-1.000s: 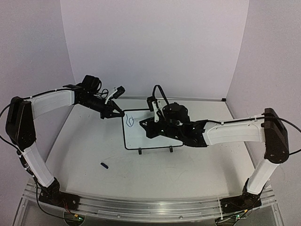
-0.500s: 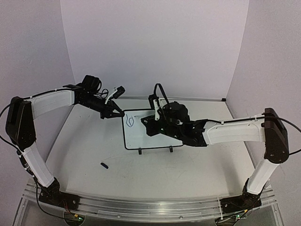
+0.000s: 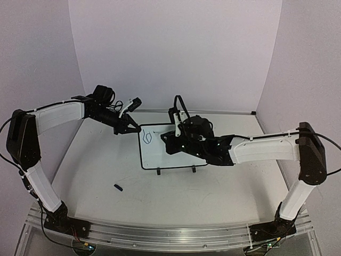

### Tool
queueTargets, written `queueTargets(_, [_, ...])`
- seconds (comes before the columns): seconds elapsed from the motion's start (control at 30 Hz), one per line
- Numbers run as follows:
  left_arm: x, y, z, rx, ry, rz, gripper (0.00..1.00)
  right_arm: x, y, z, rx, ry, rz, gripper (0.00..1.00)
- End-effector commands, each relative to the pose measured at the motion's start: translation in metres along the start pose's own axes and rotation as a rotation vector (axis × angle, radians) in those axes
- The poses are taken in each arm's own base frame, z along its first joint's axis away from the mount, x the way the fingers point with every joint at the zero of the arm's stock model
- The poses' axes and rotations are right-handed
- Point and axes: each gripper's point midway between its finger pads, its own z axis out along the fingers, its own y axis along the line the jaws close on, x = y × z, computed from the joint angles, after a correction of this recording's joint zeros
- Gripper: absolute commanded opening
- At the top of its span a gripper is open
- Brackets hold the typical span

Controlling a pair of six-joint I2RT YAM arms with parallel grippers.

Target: Write a sentence on the whiteboard

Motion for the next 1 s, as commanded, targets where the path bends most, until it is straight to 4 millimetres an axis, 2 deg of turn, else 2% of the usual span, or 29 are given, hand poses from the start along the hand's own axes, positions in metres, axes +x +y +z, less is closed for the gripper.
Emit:
queueTargets(0.0, [0.0, 0.01, -0.008, -0.082, 0.027, 0.037, 0.0, 0.021, -0.012, 0.005, 0.04, 0.042, 0.011, 0.0])
queueTargets(0.17, [0.0, 0.01, -0.009, -0.084, 0.028, 0.038, 0.0, 0.031, -0.016, 0.008, 0.057, 0.066, 0.013, 0.0])
queueTargets(0.7, [0.0, 0.01, -0.01, -0.091, 0.028, 0.041, 0.0, 0.039, -0.019, 0.012, 0.08, 0.103, 0.017, 0.0])
queueTargets(0.83, [-0.001, 0.01, -0.01, -0.093, 0.026, 0.043, 0.0, 0.035, -0.021, 0.01, 0.087, 0.095, 0.018, 0.0])
queueTargets(0.97, [-0.001, 0.01, -0.01, -0.092, 0.027, 0.043, 0.0, 0.022, -0.019, 0.005, 0.091, 0.059, 0.016, 0.0])
